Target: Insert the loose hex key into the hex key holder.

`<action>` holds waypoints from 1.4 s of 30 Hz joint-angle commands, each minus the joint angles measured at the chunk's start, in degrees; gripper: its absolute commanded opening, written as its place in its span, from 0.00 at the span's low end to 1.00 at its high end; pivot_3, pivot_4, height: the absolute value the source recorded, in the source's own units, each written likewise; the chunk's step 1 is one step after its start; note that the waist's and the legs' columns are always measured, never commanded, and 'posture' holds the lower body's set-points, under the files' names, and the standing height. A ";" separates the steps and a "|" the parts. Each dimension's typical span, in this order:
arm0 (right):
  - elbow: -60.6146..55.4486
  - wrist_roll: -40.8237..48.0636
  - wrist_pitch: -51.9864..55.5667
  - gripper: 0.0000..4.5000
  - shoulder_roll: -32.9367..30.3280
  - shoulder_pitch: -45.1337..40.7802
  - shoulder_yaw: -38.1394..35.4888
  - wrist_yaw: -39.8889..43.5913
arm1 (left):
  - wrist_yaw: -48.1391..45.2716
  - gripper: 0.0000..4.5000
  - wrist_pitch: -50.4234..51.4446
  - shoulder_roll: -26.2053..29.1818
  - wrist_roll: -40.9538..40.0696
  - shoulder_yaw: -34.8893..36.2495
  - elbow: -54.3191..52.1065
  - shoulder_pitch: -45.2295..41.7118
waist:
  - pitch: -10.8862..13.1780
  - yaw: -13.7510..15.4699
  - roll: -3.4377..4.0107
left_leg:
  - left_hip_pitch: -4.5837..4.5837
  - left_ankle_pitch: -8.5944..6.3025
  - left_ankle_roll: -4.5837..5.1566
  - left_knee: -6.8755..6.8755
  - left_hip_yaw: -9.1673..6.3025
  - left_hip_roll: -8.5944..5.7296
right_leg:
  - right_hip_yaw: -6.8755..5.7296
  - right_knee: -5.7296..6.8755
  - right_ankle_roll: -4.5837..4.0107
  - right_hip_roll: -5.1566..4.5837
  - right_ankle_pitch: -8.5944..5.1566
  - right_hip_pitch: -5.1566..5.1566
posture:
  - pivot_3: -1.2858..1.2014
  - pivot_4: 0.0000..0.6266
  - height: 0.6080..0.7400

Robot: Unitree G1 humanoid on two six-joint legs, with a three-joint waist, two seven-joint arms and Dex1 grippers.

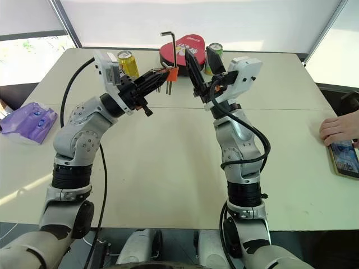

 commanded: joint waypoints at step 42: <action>-24.16 1.07 10.48 0.67 -13.58 22.47 -11.96 -8.00 | 22.34 0.20 34.53 -21.96 -12.87 8.58 28.45 0.23 | 0.03 0.31 -0.04 | -0.05 -0.05 0.08 -0.02 -0.11 -0.16 | 0.00 -0.08 0.13 -0.02 -0.10 0.02 | 0.52 0.24 1.00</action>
